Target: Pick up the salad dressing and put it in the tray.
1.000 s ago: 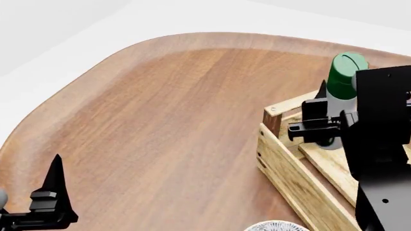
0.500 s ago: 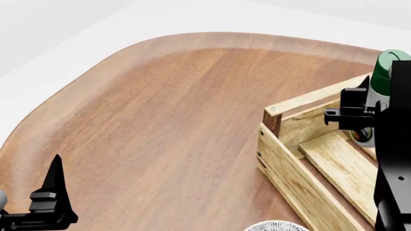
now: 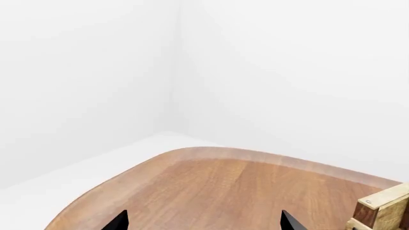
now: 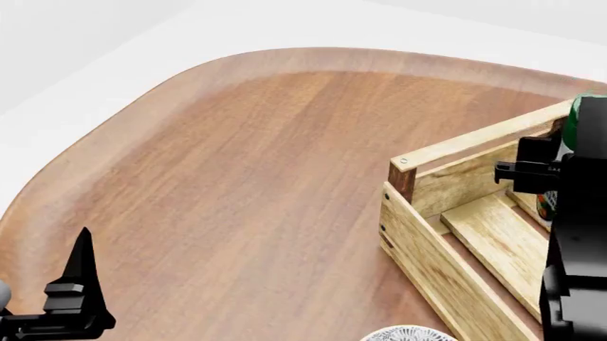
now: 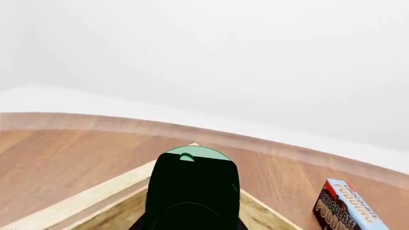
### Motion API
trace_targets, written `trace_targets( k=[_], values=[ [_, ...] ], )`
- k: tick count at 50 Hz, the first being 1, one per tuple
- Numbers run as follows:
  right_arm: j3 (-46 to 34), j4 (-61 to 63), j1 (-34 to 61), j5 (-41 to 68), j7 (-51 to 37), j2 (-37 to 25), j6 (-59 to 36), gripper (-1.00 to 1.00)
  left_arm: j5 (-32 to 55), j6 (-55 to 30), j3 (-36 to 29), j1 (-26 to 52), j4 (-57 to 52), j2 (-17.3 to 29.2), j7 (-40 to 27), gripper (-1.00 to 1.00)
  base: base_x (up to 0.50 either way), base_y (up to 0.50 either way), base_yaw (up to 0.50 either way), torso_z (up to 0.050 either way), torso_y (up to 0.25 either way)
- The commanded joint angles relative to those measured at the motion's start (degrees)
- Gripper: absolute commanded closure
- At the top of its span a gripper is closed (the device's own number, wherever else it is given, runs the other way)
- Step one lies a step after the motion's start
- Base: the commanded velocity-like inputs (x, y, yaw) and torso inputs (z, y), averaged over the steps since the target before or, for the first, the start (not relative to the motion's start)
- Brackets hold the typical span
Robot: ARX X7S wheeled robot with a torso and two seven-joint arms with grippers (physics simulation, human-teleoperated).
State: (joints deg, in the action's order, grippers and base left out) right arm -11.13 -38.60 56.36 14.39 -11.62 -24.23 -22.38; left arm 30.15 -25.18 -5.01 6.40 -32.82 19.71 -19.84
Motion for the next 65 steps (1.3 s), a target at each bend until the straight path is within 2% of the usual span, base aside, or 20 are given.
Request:
trace_targets(
  k=[1, 17, 33, 65],
  values=[
    [-0.8, -14.6, 4.8, -3.2, 1.0, 2.3, 8.0, 1.0, 0.0, 0.2, -0.4, 0.0, -0.1, 0.1, -0.1, -1.0, 0.0, 0.0, 0.0, 0.0, 0.0],
    [-1.3, -35.2, 9.6, -5.5, -0.5, 4.3, 20.8, 1.0, 0.0, 0.7, -0.6, -0.2, -0.1, 0.4, -0.3, -1.0, 0.0, 0.0, 0.0, 0.001, 0.001],
    [0.5, -36.3, 7.2, -6.4, -0.8, 4.6, 21.9, 1.0, 0.2, 0.8, -0.8, -0.3, -0.3, 0.7, -0.6, -1.0, 0.0, 0.0, 0.0, 0.0, 0.001],
    [9.8, -36.4, 3.7, -12.5, -5.0, 5.1, 20.9, 1.0, 0.2, 1.4, -1.4, -0.4, -0.4, 1.1, -1.1, -1.0, 0.0, 0.0, 0.0, 0.0, 0.001]
  ],
)
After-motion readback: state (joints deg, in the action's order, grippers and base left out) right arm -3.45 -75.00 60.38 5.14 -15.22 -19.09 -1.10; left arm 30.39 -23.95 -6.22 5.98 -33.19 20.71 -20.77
